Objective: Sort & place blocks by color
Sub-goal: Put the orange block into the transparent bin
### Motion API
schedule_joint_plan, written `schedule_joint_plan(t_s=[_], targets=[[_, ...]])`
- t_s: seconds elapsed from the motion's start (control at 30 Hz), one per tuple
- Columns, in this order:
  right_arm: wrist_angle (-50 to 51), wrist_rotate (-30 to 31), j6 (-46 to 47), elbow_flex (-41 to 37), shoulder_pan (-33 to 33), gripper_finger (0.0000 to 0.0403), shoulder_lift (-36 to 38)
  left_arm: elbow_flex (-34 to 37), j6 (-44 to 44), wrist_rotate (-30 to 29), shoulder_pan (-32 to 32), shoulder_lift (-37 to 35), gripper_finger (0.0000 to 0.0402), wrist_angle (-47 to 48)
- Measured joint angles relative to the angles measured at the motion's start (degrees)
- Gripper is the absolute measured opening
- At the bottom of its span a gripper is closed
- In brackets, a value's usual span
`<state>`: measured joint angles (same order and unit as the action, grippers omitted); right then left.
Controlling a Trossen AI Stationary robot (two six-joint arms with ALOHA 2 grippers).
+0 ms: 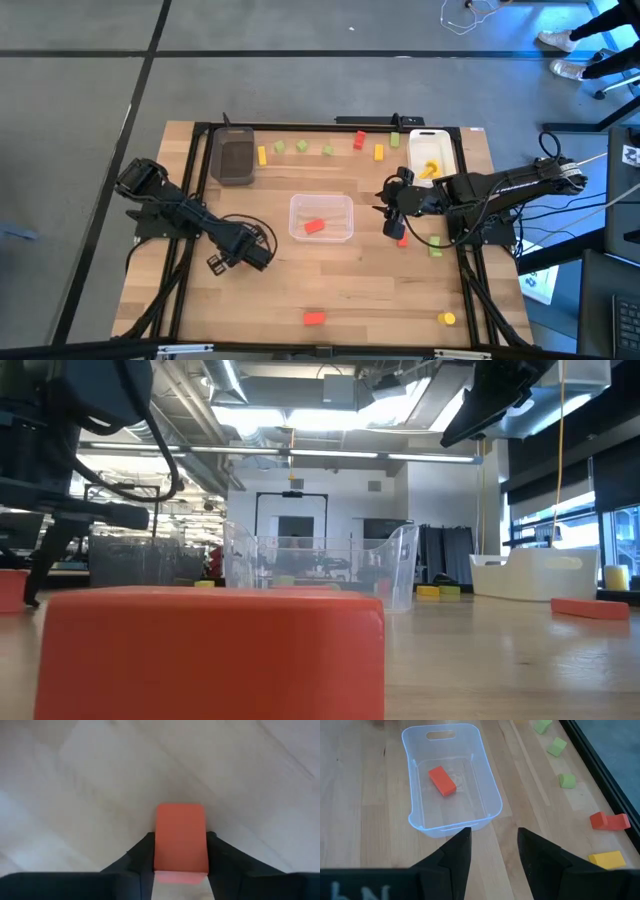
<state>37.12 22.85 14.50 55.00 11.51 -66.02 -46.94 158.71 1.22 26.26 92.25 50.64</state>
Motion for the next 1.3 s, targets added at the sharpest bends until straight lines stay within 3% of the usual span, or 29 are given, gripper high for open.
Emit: schedule_joint_plan(t_s=[0.33, 0.7, 1.07, 1.3], targets=[[0.0, -0.01, 0.0, 0.0, -0.02, 0.0161, 0.0, 0.0, -21.19, -0.34, 0.38, 0.02, 0.0139, 2.58], [0.0, -0.02, 0.0, 0.0, -0.02, 0.0161, 0.01, 0.0, -28.33, -0.74, 0.37, 0.02, 0.0143, 2.97], [-0.02, 0.0, 0.0, 0.0, -0.02, 0.0161, 0.0, 0.0, -29.18, -2.87, 0.83, 0.02, 0.0144, 2.95], [-0.02, -0.02, 0.0, 0.0, -0.01, 0.0161, 0.0, -0.02, -37.63, -6.04, 0.85, 0.02, 0.013, 2.62]])
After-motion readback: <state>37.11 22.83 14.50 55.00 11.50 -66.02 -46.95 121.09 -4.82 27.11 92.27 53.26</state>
